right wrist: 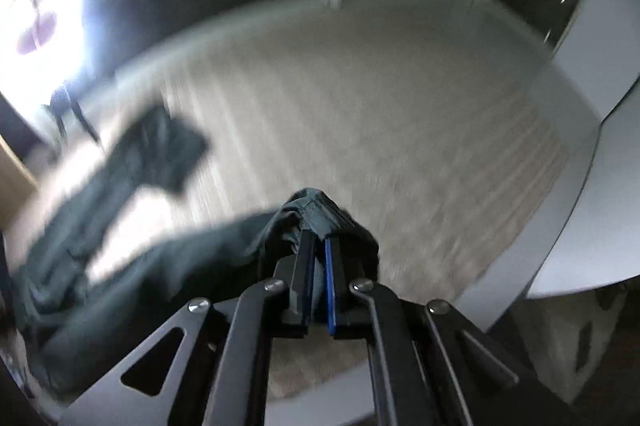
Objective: Fold clothes
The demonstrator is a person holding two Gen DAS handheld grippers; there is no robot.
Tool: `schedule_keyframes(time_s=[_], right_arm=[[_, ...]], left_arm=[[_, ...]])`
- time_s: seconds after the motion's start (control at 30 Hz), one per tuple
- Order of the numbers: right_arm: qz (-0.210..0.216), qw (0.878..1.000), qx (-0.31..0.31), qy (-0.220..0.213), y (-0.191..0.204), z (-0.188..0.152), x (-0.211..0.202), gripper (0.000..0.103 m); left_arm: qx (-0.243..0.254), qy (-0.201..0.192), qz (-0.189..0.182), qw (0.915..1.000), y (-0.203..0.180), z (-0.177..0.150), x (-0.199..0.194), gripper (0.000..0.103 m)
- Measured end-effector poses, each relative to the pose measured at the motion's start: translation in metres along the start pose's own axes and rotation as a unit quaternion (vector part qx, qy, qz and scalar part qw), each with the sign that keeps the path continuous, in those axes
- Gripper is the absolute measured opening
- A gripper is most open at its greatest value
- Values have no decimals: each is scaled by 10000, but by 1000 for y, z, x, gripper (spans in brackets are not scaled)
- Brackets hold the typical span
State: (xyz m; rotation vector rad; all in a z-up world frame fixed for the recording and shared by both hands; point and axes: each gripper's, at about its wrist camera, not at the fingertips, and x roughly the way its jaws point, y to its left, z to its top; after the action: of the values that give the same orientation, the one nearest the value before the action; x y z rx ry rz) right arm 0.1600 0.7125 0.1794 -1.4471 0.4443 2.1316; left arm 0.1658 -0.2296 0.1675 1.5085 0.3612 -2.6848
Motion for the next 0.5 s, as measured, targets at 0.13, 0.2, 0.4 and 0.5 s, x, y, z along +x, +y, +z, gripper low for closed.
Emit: schedule_keyframes(time_s=[0.13, 0.2, 0.4, 0.5], right_arm=[[74, 9985, -150, 514, 12, -2, 26, 11], [305, 9987, -217, 353, 21, 6, 18, 12], [1022, 9928, -567, -258, 75, 47, 6, 50], [1225, 9894, -707, -324, 112, 72, 35, 58]], left_arm=[[271, 26, -182, 9995, -33, 18, 37, 13], [394, 37, -179, 9991, -53, 30, 58, 30], [732, 148, 46, 9972, -101, 70, 133, 32], [797, 265, 212, 9962, -111, 80, 158, 36]])
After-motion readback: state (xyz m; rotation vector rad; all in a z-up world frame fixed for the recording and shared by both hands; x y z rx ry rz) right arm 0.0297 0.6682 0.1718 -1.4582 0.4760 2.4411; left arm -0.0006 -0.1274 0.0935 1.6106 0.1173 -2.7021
